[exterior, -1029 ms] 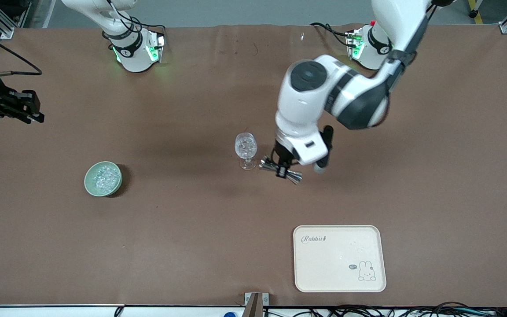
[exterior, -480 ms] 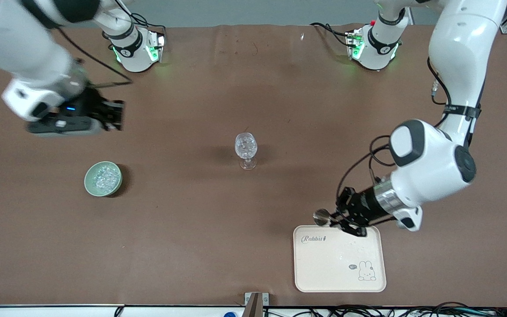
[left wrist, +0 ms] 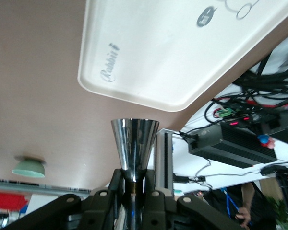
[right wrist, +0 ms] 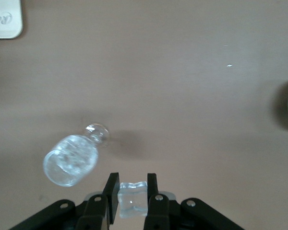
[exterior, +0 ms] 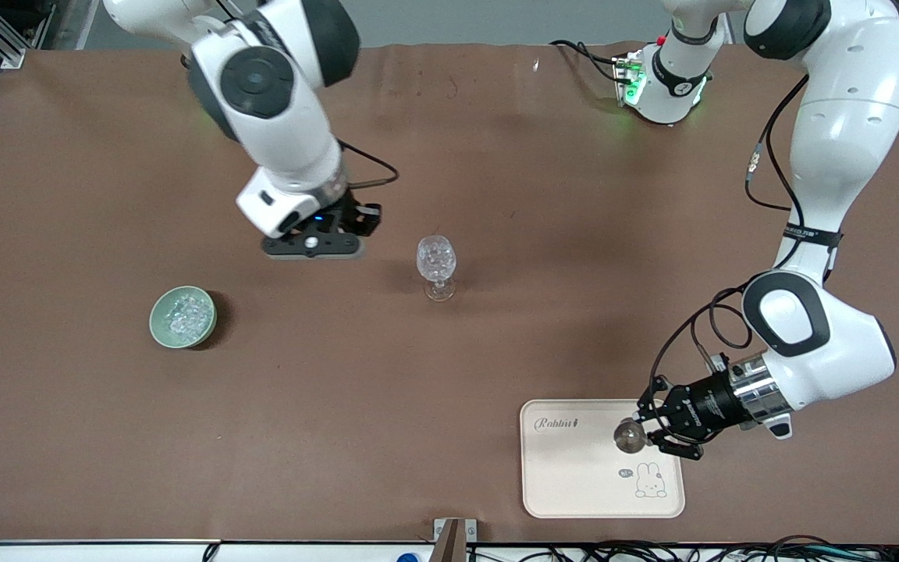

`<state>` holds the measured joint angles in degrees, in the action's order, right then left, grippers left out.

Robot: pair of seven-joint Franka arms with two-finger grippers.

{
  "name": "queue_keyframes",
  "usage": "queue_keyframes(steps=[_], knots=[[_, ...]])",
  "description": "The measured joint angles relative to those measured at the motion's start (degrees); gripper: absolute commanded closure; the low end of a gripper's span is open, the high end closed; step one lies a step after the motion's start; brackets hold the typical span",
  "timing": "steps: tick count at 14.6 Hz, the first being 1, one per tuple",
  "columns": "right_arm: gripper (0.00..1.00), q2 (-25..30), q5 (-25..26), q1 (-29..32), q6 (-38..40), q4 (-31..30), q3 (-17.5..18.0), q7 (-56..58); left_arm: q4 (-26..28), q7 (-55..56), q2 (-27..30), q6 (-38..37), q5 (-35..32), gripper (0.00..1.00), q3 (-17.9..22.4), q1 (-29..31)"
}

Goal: Pour wine and add ice with both arms
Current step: 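Drop the ice cube into the glass while the left gripper lowers the jigger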

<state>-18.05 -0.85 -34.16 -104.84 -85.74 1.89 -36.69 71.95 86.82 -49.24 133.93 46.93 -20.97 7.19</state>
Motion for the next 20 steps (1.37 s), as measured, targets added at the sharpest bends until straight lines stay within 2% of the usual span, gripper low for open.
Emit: queue_keyframes(steps=[3,8,17,18,19,20], knots=[[0.96,-3.35,0.00,-4.42,-3.97,0.77,-0.01,-6.33,-1.16,-5.12,-3.45,0.01,6.14,0.99,-0.03,1.73],[0.95,-6.26,0.00,-7.90,-7.72,1.05,-0.07,-7.91,-2.81,-19.20,-9.76,-0.13,19.50,0.99,-0.05,3.44],[0.90,-9.44,2.06,-8.21,-9.78,1.07,-0.15,-7.90,-3.62,-28.39,-15.16,-5.38,24.29,0.99,-0.18,6.20],[0.87,-9.56,2.11,-8.27,-9.81,1.07,-0.15,-7.90,-3.64,-29.38,-15.56,-5.50,24.44,0.99,-0.18,6.29],[0.75,-9.62,2.28,-8.32,-9.88,1.07,-0.15,-7.90,-3.65,-30.40,-15.91,-5.53,24.83,0.99,-0.18,6.32],[0.53,-9.63,2.71,-8.37,-9.97,1.07,-0.15,-7.90,-3.65,-31.27,-16.18,-5.54,25.42,0.99,-0.19,6.32]])
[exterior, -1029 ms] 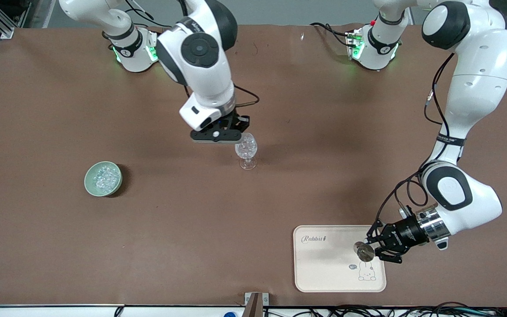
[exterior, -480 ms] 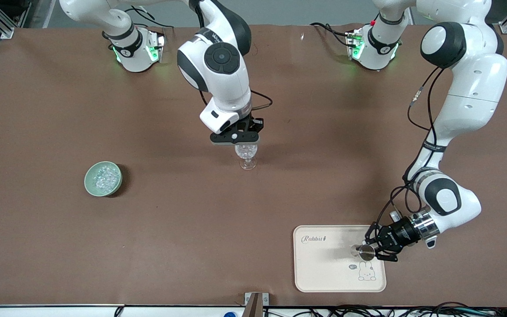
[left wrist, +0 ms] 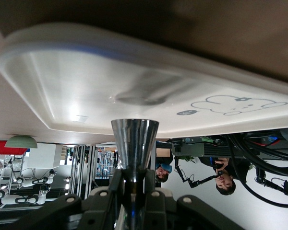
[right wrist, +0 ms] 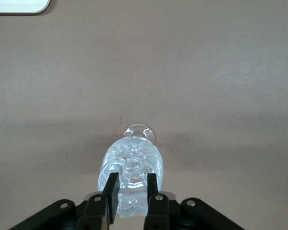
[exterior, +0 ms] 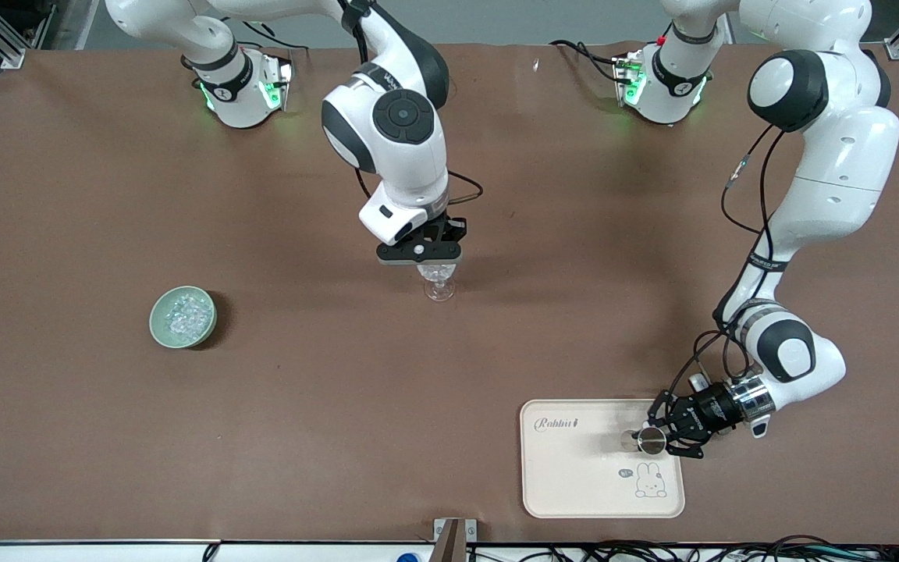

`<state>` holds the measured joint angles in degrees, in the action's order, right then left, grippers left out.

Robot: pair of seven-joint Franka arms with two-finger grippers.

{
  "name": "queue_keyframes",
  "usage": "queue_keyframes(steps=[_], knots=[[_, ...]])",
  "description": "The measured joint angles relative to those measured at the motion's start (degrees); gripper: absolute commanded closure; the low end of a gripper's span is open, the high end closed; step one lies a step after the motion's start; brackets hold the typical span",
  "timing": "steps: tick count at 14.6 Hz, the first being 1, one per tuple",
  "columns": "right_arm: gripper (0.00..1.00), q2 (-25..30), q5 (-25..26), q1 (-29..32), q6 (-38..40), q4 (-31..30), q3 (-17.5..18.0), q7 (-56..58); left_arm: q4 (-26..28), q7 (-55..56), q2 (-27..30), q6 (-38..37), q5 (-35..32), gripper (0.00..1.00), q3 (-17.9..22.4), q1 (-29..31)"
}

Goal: Pour wine and add ice with both arms
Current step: 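Drop the ice cube into the glass while the left gripper lowers the jigger, then release the jigger on the tray while the right gripper withdraws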

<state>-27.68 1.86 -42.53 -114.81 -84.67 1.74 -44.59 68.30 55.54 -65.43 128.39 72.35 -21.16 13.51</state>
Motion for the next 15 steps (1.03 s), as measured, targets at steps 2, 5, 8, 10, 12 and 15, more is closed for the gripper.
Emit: queue_keyframes(steps=[2,5,8,10,12,15], knots=[[0.24,-0.01,1.43,-0.06,-0.03,0.00,0.00,0.00,-0.03,-0.96,-0.34,-0.01,0.51,0.99,-0.01,0.00],[0.00,-0.01,1.84,-0.09,-0.04,0.00,0.00,0.01,-0.05,-3.40,-0.66,-0.07,0.57,0.99,-0.01,0.00],[0.00,-0.01,1.88,-0.11,-0.04,0.00,-0.08,0.01,-0.05,-4.49,-1.10,-0.21,1.57,0.99,-0.04,-0.02],[0.00,-0.01,1.94,-0.09,-0.08,0.04,-0.44,0.01,-0.05,-4.56,-1.18,-0.23,2.25,0.93,-0.04,-0.06],[0.00,0.05,2.48,0.19,-0.08,0.29,-1.49,0.05,-0.05,-4.58,-1.28,-0.26,2.29,0.74,-0.06,-0.13],[0.00,1.62,3.11,3.69,1.88,1.56,-2.86,3.92,-0.05,-5.21,-1.39,-0.29,2.29,0.50,-0.10,-0.24]])
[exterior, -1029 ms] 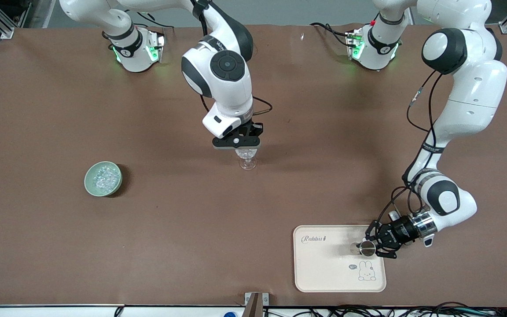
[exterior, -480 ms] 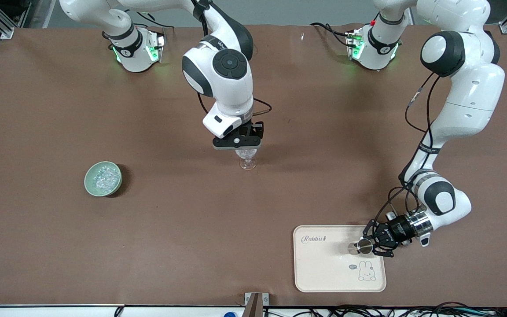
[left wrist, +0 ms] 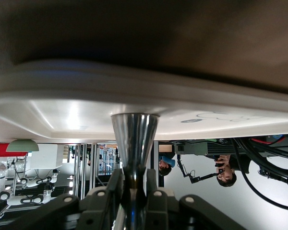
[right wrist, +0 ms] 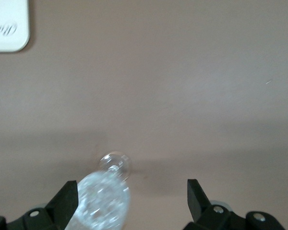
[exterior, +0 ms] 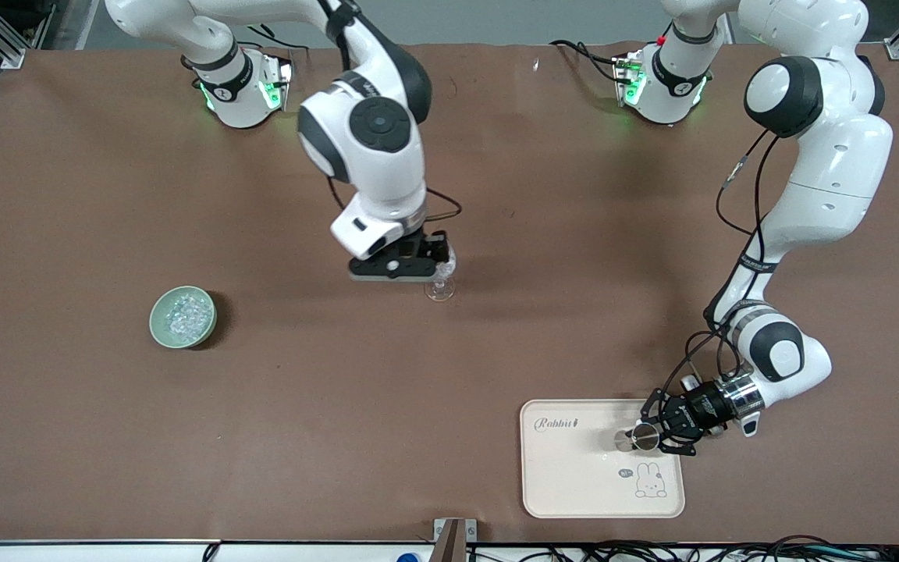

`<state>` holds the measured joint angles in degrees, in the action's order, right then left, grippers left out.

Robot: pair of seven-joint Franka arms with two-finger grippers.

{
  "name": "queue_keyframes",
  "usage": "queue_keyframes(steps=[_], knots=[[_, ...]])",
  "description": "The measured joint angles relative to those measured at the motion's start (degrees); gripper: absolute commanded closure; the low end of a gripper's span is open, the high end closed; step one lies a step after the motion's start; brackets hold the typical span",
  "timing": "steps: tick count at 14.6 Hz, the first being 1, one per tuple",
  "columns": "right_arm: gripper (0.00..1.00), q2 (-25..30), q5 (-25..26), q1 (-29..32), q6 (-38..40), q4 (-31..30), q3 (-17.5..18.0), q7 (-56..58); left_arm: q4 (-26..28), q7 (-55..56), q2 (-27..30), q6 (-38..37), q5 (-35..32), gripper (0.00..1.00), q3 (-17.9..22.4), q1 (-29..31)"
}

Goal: Pour wine and add ice with both arms
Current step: 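Release the jigger on the tray while the right gripper withdraws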

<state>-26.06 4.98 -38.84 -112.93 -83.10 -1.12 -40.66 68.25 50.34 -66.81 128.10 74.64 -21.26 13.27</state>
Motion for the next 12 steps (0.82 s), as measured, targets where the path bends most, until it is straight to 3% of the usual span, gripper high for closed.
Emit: queue_keyframes(steps=[1,2,5,7,12], knots=[[0.00,1.21,0.03,2.43,1.17,0.29,-0.20,3.35,-0.01,-0.26,-0.01,-0.01,0.00,0.28,-0.04,-0.02],[0.00,2.68,0.04,5.34,2.60,0.43,-0.33,7.25,-0.08,-0.56,-0.01,-0.02,0.00,0.00,-0.08,-0.04],[0.00,7.42,0.06,14.91,7.56,0.56,-0.57,19.25,-1.00,-1.28,0.24,-0.01,-0.11,0.00,0.08,-0.24],[0.00,10.56,0.07,21.43,10.82,-0.16,-0.63,28.24,-1.67,-1.48,1.74,0.00,-3.60,0.00,1.44,-0.67],[0.00,21.77,0.05,33.58,11.09,-12.12,-0.57,37.99,-2.28,0.27,9.11,-0.28,-31.38,0.00,2.12,-0.10]])
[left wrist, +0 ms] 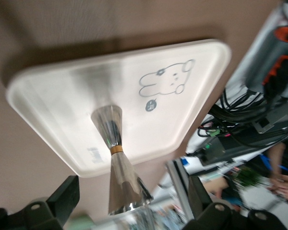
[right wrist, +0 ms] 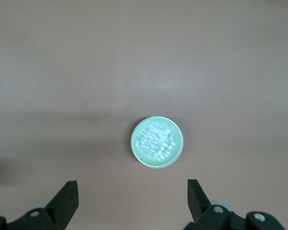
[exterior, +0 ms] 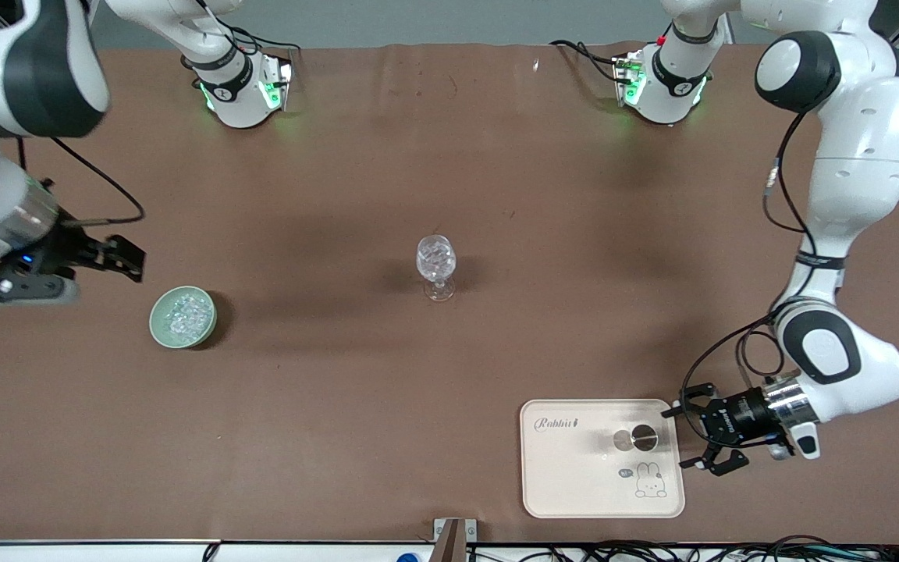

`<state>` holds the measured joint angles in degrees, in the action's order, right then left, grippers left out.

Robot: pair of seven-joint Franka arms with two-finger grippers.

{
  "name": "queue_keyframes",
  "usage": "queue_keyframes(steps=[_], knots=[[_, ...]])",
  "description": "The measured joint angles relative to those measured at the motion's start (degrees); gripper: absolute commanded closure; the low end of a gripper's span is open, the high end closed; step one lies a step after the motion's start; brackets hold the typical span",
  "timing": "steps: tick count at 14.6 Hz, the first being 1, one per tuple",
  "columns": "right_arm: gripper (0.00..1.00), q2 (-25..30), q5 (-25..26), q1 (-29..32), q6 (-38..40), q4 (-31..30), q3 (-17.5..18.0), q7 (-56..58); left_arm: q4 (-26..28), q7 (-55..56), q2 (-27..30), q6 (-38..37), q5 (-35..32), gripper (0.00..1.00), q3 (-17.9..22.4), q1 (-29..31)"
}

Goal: Pour wine and add ice with both arms

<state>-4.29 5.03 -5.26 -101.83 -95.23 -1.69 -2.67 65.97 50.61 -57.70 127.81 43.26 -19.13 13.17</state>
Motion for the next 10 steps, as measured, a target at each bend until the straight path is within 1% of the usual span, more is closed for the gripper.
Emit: queue_keyframes(steps=[2,4,7,9,10], knots=[[0.00,3.66,0.00,2.09,1.60,-1.88,0.07,1.96,0.16,0.30,2.47,-1.28,-11.15,0.00,-0.02,-0.25],[0.00,5.83,0.00,4.17,4.43,-1.04,0.13,4.81,0.24,0.48,4.44,-3.55,-23.53,0.00,-0.29,-0.62],[0.00,6.63,-0.21,6.09,8.80,4.26,0.15,7.60,0.21,-0.71,8.11,-9.06,-37.63,0.00,-0.95,-1.10],[0.00,6.64,-0.40,6.16,10.08,7.32,0.31,7.72,0.24,-6.02,11.60,-14.19,-45.57,0.00,-2.11,-1.17],[0.00,6.63,-0.43,6.15,10.86,8.70,0.46,7.72,0.30,-10.12,13.59,-16.98,-48.47,0.00,-2.47,-1.19]])
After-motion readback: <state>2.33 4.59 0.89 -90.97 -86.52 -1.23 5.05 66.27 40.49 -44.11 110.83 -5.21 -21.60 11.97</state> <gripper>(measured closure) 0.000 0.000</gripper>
